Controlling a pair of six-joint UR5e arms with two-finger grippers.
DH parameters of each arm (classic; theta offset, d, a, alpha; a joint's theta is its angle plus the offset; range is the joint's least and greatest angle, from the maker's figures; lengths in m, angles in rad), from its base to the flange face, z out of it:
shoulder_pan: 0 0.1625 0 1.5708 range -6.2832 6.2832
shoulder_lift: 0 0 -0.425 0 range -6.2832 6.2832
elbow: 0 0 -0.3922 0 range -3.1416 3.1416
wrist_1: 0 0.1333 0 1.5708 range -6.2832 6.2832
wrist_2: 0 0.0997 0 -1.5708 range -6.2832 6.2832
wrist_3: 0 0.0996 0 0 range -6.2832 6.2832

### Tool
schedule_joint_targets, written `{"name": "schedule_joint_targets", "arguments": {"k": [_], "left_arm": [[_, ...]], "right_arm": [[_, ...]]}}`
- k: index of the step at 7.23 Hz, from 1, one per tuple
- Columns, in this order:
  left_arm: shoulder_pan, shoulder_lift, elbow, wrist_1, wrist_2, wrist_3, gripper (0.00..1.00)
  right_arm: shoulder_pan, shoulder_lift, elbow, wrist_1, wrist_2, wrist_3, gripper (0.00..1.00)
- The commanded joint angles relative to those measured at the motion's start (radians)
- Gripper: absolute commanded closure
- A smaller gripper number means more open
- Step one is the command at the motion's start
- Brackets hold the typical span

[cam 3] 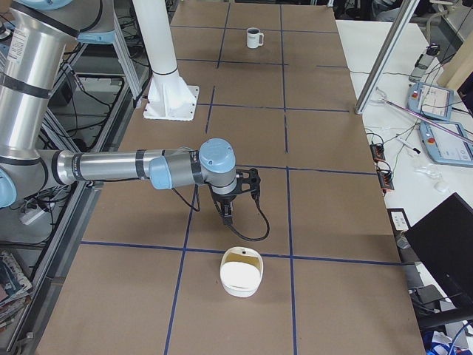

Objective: Left arm hands cup to right arm to dump lemon

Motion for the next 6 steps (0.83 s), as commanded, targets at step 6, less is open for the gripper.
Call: {"name": "schedule_joint_targets", "arguments": {"k": [6], "left_arm": [[0.386,-0.013,0.094,-0.511,0.203,-0.616,0.0]], "right_arm": [[-0.04,0.004,-0.009,0.076,0.023,0.01,0.0]]}}
